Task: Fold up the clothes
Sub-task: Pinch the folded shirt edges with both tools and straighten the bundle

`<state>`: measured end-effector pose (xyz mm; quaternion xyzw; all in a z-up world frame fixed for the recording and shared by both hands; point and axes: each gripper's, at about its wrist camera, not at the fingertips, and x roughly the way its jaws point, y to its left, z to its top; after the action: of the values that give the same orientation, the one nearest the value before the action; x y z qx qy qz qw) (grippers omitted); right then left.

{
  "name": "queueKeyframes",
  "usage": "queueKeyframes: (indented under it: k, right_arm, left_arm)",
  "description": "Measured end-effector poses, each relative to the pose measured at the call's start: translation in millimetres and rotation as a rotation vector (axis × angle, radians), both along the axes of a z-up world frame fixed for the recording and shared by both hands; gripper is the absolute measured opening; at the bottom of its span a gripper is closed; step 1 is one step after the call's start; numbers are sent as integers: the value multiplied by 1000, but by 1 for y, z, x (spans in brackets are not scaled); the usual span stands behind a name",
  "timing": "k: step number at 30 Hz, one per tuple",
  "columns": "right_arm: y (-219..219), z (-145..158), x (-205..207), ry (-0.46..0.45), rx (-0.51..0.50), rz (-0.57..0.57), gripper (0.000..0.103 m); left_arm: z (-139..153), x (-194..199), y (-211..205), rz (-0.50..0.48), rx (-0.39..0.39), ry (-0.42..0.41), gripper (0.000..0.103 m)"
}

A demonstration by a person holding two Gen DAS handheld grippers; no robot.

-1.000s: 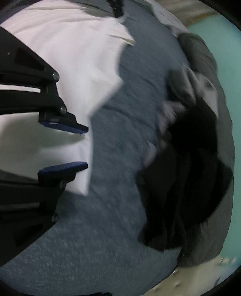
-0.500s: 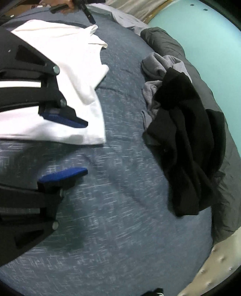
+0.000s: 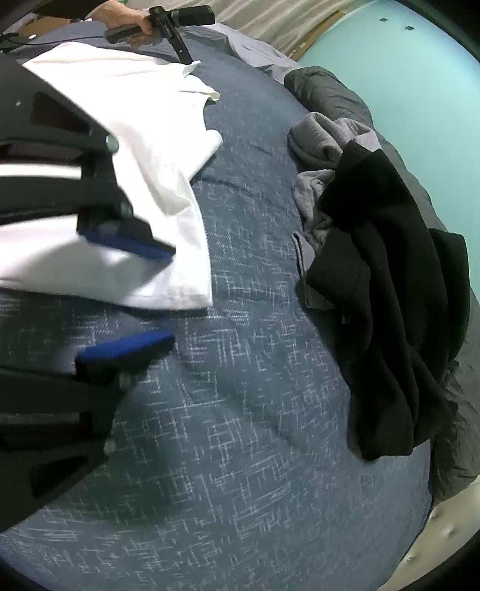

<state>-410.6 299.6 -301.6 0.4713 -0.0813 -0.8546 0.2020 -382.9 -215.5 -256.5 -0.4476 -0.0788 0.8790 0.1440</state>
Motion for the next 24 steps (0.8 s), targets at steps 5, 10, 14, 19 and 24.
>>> queueKeyframes:
  k: [5, 10, 14, 19, 24]
  right_arm:
    - [-4, 10, 2, 54, 10, 21, 5]
    - [-2, 24, 0, 97, 23, -11, 4]
    - [0, 34, -1, 132, 34, -37, 4]
    - [3, 47, -3, 174, 48, -69, 4]
    - [1, 32, -19, 115, 88, -108, 4]
  left_arm:
    - [6, 3, 2, -3, 13, 22, 11]
    - [28, 16, -9, 35, 2, 73, 8]
    - [35, 14, -17, 71, 4, 76, 8]
    - [27, -5, -13, 92, -8, 36, 8]
    - [20, -23, -8, 112, -20, -5, 8]
